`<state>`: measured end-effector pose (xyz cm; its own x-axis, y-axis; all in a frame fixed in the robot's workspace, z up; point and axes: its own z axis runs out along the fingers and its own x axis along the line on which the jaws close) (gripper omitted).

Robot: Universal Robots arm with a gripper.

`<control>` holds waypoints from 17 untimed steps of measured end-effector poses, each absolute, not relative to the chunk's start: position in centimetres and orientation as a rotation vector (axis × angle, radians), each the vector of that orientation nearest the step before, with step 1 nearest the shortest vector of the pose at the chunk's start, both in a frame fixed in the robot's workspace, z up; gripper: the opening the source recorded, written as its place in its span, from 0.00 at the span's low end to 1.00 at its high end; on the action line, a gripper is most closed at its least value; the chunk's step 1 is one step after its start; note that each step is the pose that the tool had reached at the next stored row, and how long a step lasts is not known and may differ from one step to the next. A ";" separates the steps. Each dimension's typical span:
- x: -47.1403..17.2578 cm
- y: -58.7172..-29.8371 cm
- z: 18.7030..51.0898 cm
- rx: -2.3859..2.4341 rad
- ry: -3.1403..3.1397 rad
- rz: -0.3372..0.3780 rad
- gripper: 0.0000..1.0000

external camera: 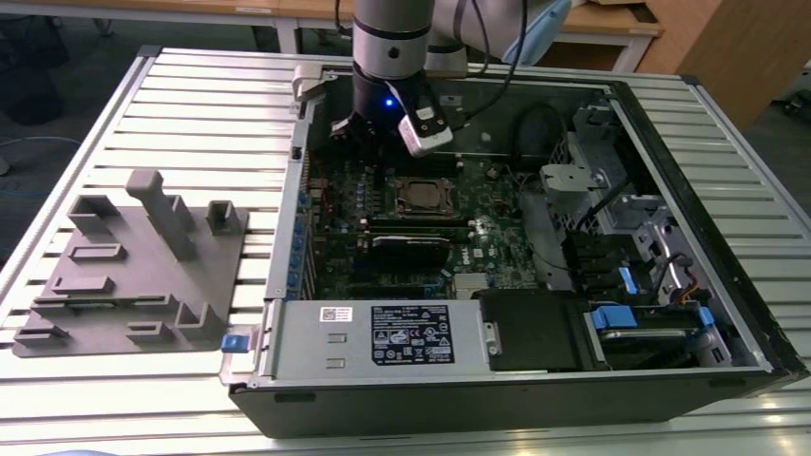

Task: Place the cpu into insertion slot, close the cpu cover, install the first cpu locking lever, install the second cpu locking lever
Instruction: 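Install the first cpu locking lever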

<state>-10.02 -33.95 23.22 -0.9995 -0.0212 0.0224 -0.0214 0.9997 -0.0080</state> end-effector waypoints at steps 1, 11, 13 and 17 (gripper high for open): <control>-10.0 -33.9 23.2 0.036 -3.119 0.013 0.11; -10.3 -34.0 23.2 0.036 -3.148 0.008 0.11; -10.3 -34.0 23.4 0.036 -3.148 0.009 0.11; -10.3 -34.0 24.0 0.036 -3.148 0.008 0.11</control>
<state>-10.28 -33.96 24.04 -0.9997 -0.0230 -0.0066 -0.0230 0.9997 -0.0054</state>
